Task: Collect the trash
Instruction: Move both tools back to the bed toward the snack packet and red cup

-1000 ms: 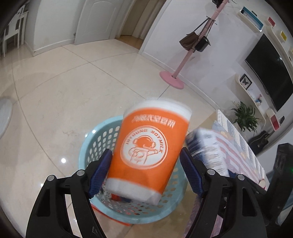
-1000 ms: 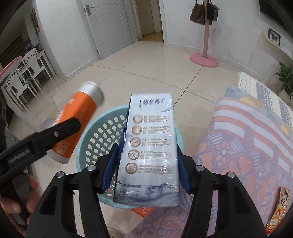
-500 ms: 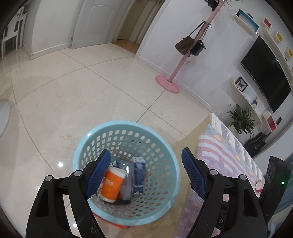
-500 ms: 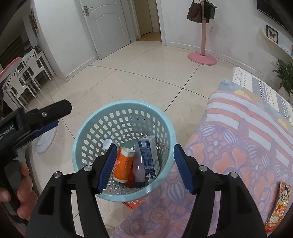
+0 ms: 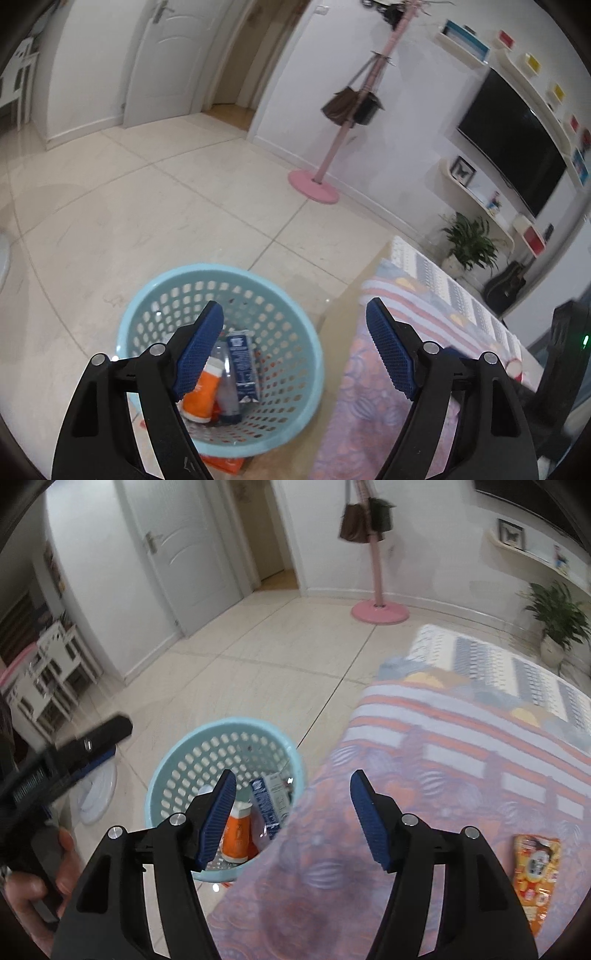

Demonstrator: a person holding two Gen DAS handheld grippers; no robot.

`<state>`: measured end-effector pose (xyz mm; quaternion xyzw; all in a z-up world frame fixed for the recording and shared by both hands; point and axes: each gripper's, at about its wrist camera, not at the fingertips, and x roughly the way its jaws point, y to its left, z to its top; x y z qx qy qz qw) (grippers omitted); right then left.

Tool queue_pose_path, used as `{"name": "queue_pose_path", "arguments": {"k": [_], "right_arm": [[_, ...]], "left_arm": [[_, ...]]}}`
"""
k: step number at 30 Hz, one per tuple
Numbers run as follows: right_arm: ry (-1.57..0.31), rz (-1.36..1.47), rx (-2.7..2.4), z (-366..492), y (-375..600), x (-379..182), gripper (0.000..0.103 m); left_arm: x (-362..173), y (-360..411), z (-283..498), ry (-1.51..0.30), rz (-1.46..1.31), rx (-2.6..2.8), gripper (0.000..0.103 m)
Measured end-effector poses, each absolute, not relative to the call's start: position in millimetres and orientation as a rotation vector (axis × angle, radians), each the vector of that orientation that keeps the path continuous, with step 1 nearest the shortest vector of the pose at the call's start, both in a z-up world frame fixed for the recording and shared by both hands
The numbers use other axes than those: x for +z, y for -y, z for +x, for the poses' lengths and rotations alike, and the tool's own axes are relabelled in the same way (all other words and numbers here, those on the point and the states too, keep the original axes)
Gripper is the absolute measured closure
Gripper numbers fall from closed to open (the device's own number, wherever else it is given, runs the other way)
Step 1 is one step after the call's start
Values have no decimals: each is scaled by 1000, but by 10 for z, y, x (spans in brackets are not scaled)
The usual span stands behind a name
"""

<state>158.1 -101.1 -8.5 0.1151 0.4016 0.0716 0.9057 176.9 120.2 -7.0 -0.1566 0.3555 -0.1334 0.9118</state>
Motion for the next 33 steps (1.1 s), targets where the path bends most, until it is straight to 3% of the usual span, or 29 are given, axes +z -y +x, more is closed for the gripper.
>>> {"name": "queue_pose_path", "arguments": {"k": [6,15,24,27,33], "right_arm": [[-742,277,27,1309,1694,155,41],[-639,252,-231,765,2943,293,25],[-624,322,-477,180,4356,-112,19],[-604,330,-499,50,4739,-257,13],[-642,362,-527,77,5320,-550,13]], "left_arm": [[-2,-559,1601,-717,-249,-415,25],[-335,771,1208,-830,-96,-708,25],[-815,1627,894,-928,73,-817,25],[-926,1777,923,-962,69,-803,23],[-1080,2004,1038,-989,25,-767,25]]}}
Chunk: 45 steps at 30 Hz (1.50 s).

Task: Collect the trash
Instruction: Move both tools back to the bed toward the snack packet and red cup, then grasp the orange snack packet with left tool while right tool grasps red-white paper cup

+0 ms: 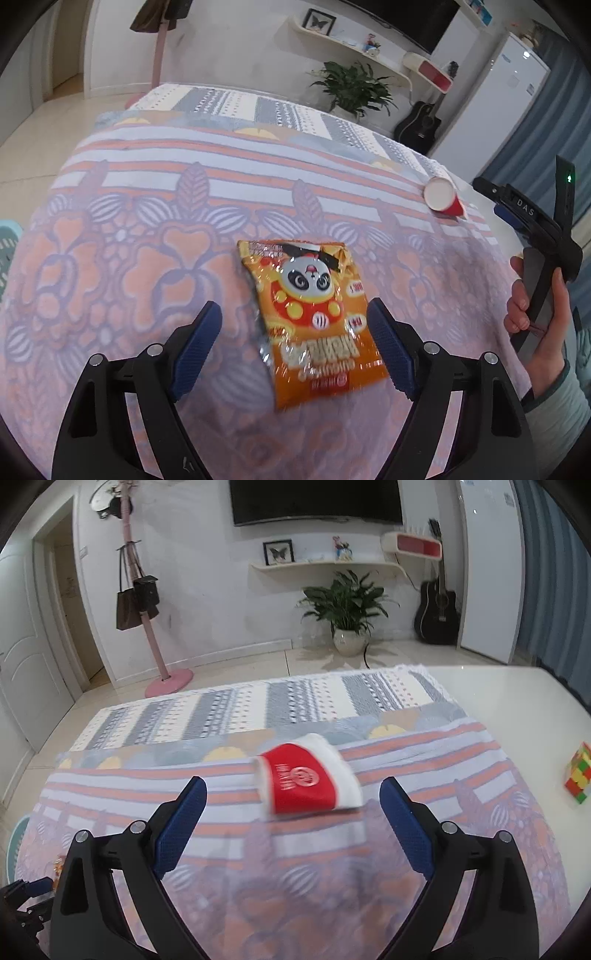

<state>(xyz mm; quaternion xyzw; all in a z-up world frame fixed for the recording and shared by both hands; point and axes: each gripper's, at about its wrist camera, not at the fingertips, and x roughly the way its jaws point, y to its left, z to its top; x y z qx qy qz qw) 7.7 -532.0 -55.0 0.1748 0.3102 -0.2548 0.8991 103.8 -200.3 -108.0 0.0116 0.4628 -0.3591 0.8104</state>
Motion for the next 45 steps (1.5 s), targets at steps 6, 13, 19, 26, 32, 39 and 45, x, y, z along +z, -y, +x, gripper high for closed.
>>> {"name": "queue_pose_path", "arguments": {"k": [6,13,19,26,32,39,45], "right_arm": [[-696,369,-520,279,5608,-774,12],[-777,356,-464,568,5658,-956,12],[-823,414,-440,657,5781,-1049,15],[-823,361,-428,669,5666,-1035,31],[-788,283,-429,629,5513,-960,32],[-743,251,-438,508,5394,-873,32],[-710,219,-385,413,5107,-764,32]], "left_arm": [[-1078,2211,952,-944,96,-723,25],[-1092,2363,843,-904,217,-673,38],[-1081,2400,790,-880,267,-655,57],[-1059,2386,801,-870,270,-661,88],[-1035,2359,773,-879,228,-722,103],[-787,2235,740,-847,92,-826,103],[-611,2106,801,-806,50,-832,103]]}}
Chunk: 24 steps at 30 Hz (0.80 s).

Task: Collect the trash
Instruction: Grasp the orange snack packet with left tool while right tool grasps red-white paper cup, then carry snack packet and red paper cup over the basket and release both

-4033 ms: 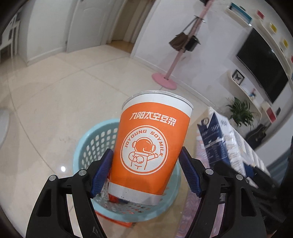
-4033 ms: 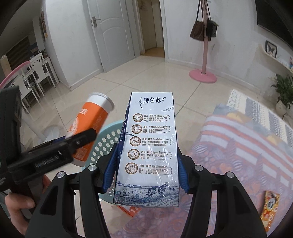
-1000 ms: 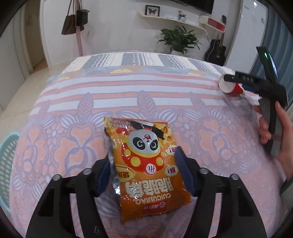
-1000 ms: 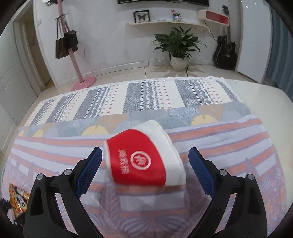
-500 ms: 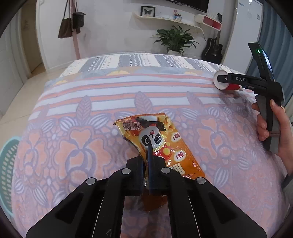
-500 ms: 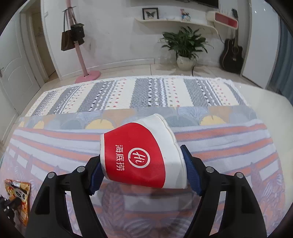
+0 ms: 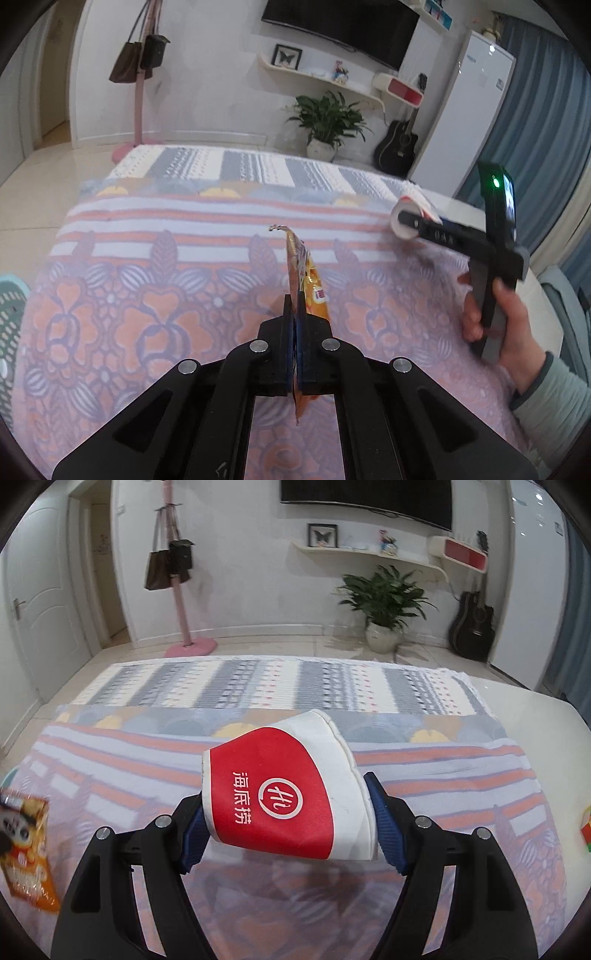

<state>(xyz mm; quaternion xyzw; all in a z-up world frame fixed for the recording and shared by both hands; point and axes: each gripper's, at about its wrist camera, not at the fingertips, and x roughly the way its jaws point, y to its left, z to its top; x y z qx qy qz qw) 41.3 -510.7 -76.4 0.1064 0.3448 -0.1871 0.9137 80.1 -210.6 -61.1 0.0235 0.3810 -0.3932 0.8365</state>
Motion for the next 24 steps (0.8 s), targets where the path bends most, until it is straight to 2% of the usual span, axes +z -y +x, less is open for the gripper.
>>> {"name": "queue_pose_path", "arguments": {"k": [13,24], "right_arm": [[-562,124,-128,714,3815,56,32],[-534,120,78,1118,2634,327,32]], "left_arm": [[-90,1258,1256,-685,-135,-689,103],[-1,104,1557,-639,-231,-488,103]]}}
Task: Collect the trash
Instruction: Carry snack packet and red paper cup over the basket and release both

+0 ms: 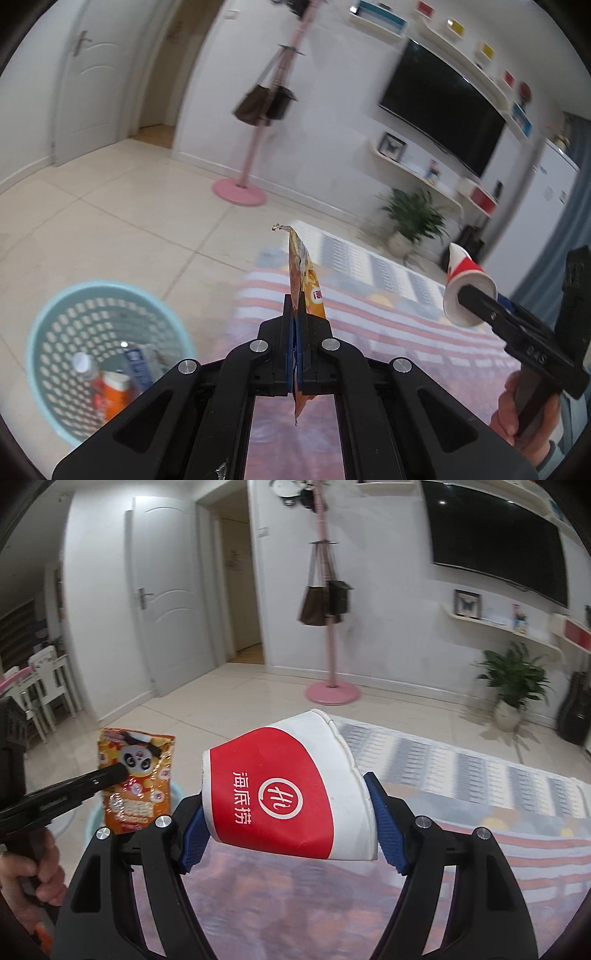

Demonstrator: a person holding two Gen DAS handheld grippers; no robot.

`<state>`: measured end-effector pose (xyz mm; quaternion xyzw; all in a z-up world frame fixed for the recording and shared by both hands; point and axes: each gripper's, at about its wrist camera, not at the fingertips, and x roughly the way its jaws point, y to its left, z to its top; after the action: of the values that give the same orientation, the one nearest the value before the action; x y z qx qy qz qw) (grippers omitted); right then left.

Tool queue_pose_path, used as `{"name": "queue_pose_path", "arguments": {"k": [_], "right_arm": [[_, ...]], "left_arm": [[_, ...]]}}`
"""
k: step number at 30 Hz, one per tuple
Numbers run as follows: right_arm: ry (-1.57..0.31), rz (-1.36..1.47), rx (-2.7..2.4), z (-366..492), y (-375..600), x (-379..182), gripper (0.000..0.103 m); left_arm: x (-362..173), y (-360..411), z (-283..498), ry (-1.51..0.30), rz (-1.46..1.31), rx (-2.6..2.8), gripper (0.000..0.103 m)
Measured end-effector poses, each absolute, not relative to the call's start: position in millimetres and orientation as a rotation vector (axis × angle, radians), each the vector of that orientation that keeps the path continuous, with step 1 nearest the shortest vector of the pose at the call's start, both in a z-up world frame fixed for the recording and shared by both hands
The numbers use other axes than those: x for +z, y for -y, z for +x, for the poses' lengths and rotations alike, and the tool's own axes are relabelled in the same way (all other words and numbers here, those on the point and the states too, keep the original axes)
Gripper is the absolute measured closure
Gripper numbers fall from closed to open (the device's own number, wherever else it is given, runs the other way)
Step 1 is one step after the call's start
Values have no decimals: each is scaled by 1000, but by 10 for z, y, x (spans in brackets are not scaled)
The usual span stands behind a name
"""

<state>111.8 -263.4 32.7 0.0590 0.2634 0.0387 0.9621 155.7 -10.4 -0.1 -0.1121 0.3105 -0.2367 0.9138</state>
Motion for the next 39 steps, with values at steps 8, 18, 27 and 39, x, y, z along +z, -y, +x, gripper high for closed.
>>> {"name": "queue_pose_path", "arguments": {"k": [8,18,27,39], "right_arm": [[-582,109,211,1419,1682,183,32],[-706,95,295,1769,806,-188,32],[-886,124,337,2184,414,-521,31],[-960,192,339,2257,453,-698,28]], "left_arm": [[-44,-733,1655,-638,-261,-357,103],[-387,-1399,1904,-779,-298,-206,103],[-609,-1689,2070,-900,-315,-144,103],[-575,-1833,2008,-891,-342,-124,44]]}}
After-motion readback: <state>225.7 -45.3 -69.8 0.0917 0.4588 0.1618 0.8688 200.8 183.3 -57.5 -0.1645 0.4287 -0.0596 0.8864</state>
